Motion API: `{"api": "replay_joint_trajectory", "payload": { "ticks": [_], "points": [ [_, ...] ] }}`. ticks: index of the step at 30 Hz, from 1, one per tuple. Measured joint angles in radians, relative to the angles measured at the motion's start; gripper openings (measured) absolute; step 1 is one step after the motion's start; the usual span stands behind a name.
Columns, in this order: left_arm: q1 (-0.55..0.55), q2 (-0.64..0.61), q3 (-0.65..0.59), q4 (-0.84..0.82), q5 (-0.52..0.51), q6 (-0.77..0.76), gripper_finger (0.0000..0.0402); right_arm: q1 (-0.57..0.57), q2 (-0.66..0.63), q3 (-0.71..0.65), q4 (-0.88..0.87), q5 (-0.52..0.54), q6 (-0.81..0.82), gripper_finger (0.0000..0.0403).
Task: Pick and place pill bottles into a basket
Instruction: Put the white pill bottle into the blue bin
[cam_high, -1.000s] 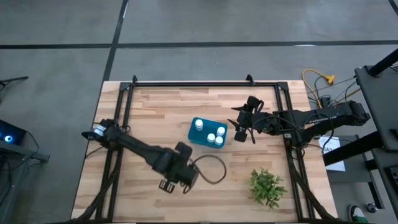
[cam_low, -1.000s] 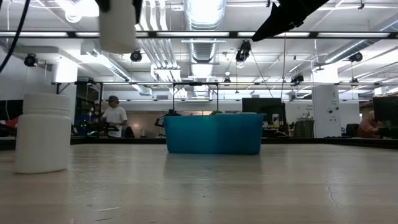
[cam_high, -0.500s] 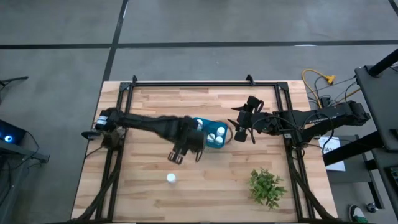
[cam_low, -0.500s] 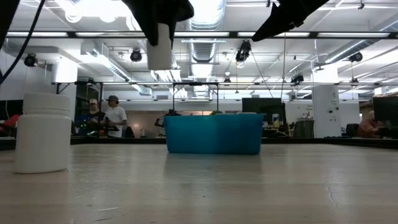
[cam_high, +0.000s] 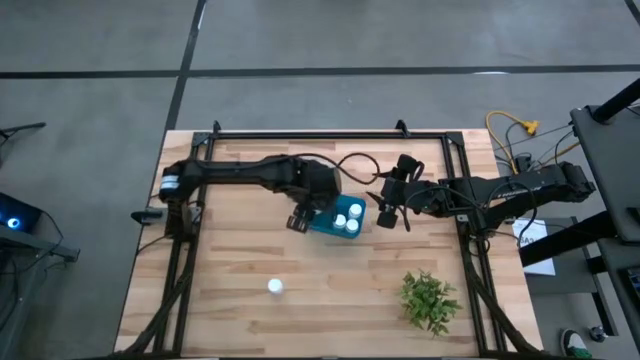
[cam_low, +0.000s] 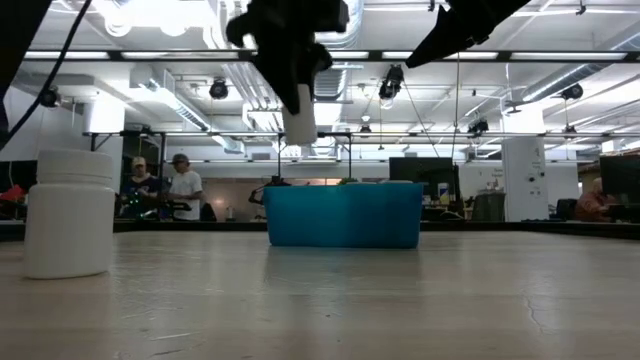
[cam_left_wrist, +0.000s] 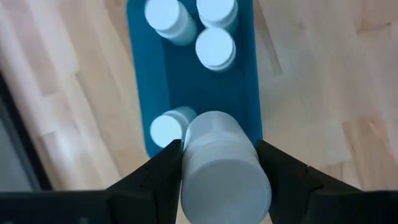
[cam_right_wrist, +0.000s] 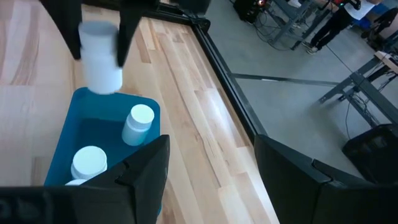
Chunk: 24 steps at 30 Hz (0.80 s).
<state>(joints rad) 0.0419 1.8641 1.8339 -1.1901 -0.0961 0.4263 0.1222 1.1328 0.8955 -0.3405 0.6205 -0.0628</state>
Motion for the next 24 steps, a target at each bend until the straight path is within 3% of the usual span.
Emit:
{"api": "replay_joint_trajectory", "payload": {
  "ticks": [12, 24],
  "points": [
    [0.021, 0.002, -0.233, 0.223, -0.018, 0.037, 0.0161, 0.000, 0.000, 0.000, -0.004, 0.000, 0.000, 0.0226],
    [0.038, 0.002, -0.303, 0.291, -0.017, 0.033, 0.0161, 0.000, 0.000, 0.000, -0.007, 0.000, 0.000, 0.0226]
  ]
}}
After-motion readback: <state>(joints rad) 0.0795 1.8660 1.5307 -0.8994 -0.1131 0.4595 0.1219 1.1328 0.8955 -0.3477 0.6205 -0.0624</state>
